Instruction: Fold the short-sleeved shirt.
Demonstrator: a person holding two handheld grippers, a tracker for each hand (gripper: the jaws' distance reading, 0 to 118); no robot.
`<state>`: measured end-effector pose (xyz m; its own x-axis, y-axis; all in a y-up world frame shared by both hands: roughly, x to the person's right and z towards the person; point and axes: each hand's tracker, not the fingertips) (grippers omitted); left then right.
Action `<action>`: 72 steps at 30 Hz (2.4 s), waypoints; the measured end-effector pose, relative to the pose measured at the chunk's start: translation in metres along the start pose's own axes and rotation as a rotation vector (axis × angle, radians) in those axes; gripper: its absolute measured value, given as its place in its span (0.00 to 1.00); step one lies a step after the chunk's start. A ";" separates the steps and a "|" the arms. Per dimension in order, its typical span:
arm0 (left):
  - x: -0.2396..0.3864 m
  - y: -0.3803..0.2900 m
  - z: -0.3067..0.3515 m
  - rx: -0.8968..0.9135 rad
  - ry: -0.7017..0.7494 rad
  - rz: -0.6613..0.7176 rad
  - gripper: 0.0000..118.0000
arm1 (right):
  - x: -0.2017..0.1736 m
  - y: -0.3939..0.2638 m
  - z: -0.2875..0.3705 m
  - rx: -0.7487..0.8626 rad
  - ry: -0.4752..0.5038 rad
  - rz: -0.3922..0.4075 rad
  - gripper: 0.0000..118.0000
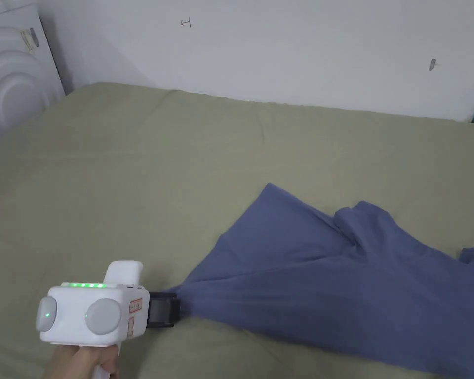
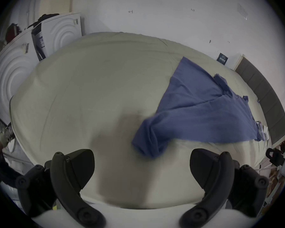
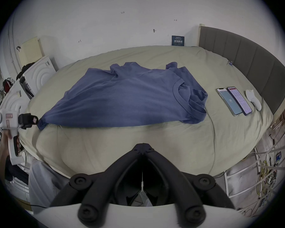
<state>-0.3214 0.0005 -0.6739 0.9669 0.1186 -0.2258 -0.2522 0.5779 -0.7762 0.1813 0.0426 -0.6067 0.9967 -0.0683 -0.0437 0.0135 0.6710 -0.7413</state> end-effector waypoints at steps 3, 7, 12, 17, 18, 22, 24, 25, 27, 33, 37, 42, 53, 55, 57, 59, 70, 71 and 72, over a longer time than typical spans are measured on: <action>0.000 0.011 -0.027 -0.041 0.011 -0.044 0.89 | 0.002 0.000 -0.003 -0.021 -0.006 -0.011 0.01; 0.004 0.013 -0.027 -0.075 0.011 -0.048 0.04 | 0.003 -0.003 -0.007 -0.040 -0.002 -0.016 0.01; 0.008 0.011 -0.017 -0.094 -0.020 -0.005 0.03 | 0.006 -0.007 -0.005 -0.046 0.016 -0.038 0.01; 0.029 0.002 -0.001 -0.072 0.017 -0.014 0.03 | 0.013 -0.007 -0.001 -0.037 0.015 -0.034 0.01; 0.033 -0.001 -0.002 -0.072 0.026 -0.019 0.03 | 0.015 -0.006 -0.002 -0.038 0.011 -0.035 0.01; 0.037 -0.001 -0.005 -0.086 0.043 -0.032 0.03 | 0.021 0.011 -0.011 -0.035 -0.009 -0.014 0.01; 0.035 0.002 -0.004 -0.088 0.043 -0.041 0.03 | 0.025 0.028 -0.019 -0.034 0.001 0.007 0.01; 0.035 0.002 -0.004 -0.089 0.045 -0.042 0.03 | 0.027 0.040 -0.027 -0.024 -0.007 0.035 0.01; 0.032 0.004 -0.007 -0.097 0.042 -0.040 0.03 | 0.031 0.063 -0.043 -0.021 -0.014 0.076 0.01; 0.032 0.008 -0.011 -0.109 0.049 -0.047 0.03 | 0.047 0.156 -0.118 -0.018 0.005 0.122 0.01; 0.027 0.010 -0.013 -0.110 0.040 -0.029 0.03 | 0.049 0.224 -0.181 -0.057 0.007 0.149 0.01; 0.026 0.011 -0.018 -0.115 0.034 -0.022 0.03 | 0.036 0.279 -0.242 -0.080 -0.019 0.217 0.15; 0.019 0.014 -0.028 -0.127 0.032 -0.028 0.03 | 0.032 0.293 -0.336 -0.339 0.003 0.269 0.98; 0.017 0.013 -0.030 -0.126 0.030 -0.024 0.03 | 0.031 0.288 -0.343 -0.355 0.007 0.277 0.97; 0.016 0.013 -0.032 -0.127 0.031 -0.027 0.03 | 0.030 0.282 -0.347 -0.367 0.023 0.263 0.91; 0.015 0.013 -0.034 -0.129 0.033 -0.025 0.03 | 0.029 0.285 -0.341 -0.358 0.012 0.273 0.78; 0.019 0.014 -0.036 -0.137 0.052 -0.026 0.03 | 0.045 0.283 -0.259 -0.214 0.040 0.241 0.01; 0.021 0.014 -0.034 -0.141 0.056 -0.041 0.03 | 0.045 0.284 -0.248 -0.211 0.044 0.239 0.01; 0.021 0.016 -0.033 -0.146 0.059 -0.047 0.03 | 0.043 0.285 -0.232 -0.191 0.035 0.251 0.01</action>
<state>-0.3060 -0.0146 -0.7107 0.9749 0.0445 -0.2183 -0.2142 0.4575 -0.8630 0.2095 0.0593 -0.9751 0.9635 0.0544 -0.2619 -0.2514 0.5196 -0.8166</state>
